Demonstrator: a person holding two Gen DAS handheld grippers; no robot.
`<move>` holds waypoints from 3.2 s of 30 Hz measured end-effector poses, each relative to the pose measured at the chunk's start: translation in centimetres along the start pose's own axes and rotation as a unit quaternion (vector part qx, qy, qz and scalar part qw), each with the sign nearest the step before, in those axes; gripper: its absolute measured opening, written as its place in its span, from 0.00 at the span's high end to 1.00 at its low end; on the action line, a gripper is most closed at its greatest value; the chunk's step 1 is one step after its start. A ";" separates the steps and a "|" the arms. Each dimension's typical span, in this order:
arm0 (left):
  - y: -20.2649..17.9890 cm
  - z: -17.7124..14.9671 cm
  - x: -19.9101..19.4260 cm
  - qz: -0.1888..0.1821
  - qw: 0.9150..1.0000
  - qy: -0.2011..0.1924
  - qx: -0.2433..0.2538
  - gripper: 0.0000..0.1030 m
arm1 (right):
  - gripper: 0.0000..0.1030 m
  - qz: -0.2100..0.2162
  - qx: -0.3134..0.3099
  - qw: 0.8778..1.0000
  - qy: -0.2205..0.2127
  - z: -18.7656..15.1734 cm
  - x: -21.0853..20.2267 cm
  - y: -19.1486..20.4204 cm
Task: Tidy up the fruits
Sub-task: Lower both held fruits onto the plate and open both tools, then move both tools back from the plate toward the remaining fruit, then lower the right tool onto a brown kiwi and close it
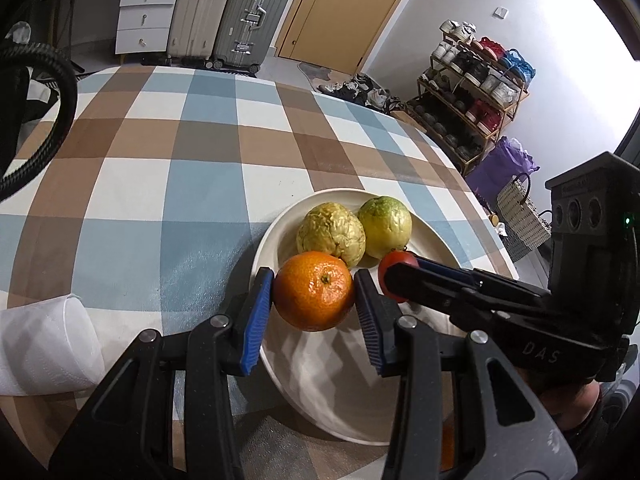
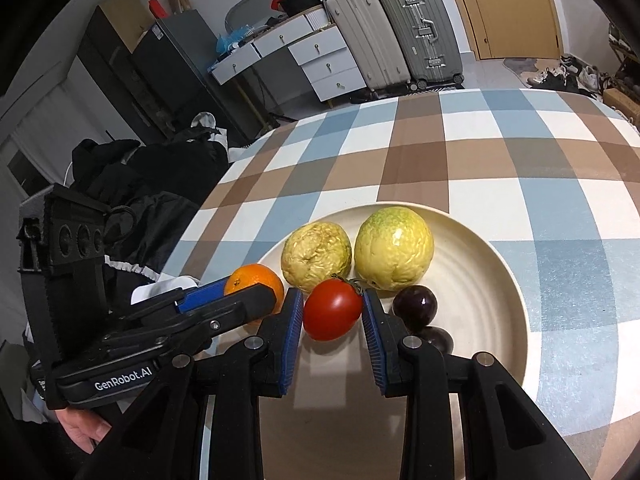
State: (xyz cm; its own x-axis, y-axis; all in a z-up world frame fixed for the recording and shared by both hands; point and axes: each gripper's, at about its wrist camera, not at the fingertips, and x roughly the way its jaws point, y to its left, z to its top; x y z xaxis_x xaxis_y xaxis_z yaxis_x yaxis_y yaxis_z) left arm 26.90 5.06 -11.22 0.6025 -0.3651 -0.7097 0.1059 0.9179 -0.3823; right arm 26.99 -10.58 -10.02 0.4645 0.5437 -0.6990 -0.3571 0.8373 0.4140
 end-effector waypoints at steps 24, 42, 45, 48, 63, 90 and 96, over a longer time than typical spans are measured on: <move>-2.0 -0.5 -4.3 0.006 0.999 -0.038 0.005 0.46 | 0.47 0.008 -0.007 0.996 -0.090 -1.3 -7.4 1.3; -9.0 -8.1 -13.2 0.029 0.996 -0.072 0.047 0.21 | 0.04 0.000 -0.029 0.981 -0.194 -9.4 -19.5 4.6; -10.0 -9.7 -14.4 0.033 0.996 -0.071 0.052 0.21 | 0.01 0.001 -0.032 0.978 -0.207 -11.1 -20.7 5.0; -10.8 -10.9 -15.1 0.045 0.995 -0.071 0.061 0.18 | 0.00 -0.006 -0.034 0.976 -0.213 -12.6 -21.5 5.3; -11.5 -17.0 -16.4 0.070 0.993 -0.069 0.071 0.01 | 0.00 -0.040 -0.056 0.981 -0.180 -18.6 -20.6 5.1; -9.1 -20.3 -14.7 0.071 0.995 -0.033 0.064 0.01 | 0.04 -0.007 -0.016 0.995 -0.095 -21.2 -14.5 2.8; -8.3 -20.2 -14.7 0.077 0.995 -0.035 0.058 0.01 | 0.25 -0.007 -0.024 0.997 -0.073 -21.2 -13.4 3.1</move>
State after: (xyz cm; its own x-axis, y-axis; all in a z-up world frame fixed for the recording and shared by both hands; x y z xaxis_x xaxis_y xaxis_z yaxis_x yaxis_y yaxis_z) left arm 1.21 -0.33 -9.55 0.6714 -0.2104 -0.7106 0.0954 0.9754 -0.1988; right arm 2.51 -16.45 -11.69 0.5823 0.5371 -0.6103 -0.3860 0.8433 0.3739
